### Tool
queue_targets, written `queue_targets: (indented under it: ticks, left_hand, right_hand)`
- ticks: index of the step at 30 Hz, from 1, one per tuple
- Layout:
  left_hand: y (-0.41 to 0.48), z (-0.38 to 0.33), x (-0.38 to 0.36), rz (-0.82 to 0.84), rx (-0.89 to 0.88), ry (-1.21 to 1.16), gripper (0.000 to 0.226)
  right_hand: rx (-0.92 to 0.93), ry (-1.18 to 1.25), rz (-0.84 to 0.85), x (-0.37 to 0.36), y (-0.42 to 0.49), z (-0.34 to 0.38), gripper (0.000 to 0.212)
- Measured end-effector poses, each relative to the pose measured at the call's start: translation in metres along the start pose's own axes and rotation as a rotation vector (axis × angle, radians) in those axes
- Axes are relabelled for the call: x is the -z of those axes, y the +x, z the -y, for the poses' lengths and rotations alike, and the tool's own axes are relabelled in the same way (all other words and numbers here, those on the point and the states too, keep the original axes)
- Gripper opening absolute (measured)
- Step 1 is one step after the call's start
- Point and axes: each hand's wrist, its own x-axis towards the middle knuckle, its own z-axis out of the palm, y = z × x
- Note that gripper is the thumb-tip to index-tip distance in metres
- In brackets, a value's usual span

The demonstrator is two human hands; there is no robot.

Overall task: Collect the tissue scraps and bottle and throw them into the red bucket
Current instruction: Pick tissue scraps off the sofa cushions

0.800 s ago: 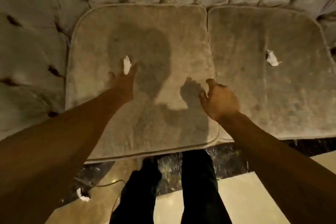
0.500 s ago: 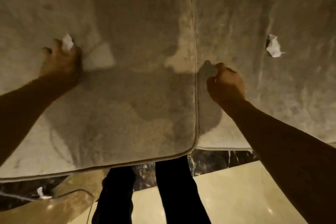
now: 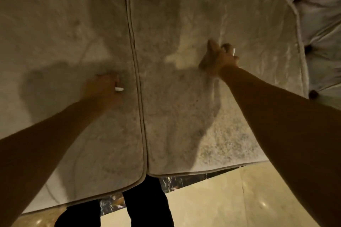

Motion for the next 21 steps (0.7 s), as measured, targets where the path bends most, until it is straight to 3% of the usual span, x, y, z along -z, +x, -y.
queue_targets:
  ticks: [3, 5, 8, 12, 21]
  left_hand:
    - [0.0, -0.008, -0.002, -0.004, -0.014, 0.108, 0.031]
    - [-0.005, -0.004, -0.003, 0.001, -0.01, 0.143, 0.034]
    - [-0.017, 0.0, -0.004, -0.023, -0.003, 0.199, 0.03]
    - [-0.04, 0.013, 0.01, -0.033, 0.005, 0.218, 0.027]
    - [-0.169, 0.003, 0.095, -0.08, -0.205, 0.185, 0.028]
  right_hand:
    - [0.005, 0.089, -0.078, -0.012, 0.001, -0.006, 0.05]
    - [0.0, -0.004, -0.086, -0.029, -0.019, -0.001, 0.048]
    - [-0.005, -0.013, 0.012, -0.052, -0.055, 0.007, 0.055]
    - [0.168, 0.088, 0.173, -0.053, -0.104, 0.023, 0.045]
    - [0.214, 0.193, -0.206, 0.024, -0.295, 0.079, 0.025]
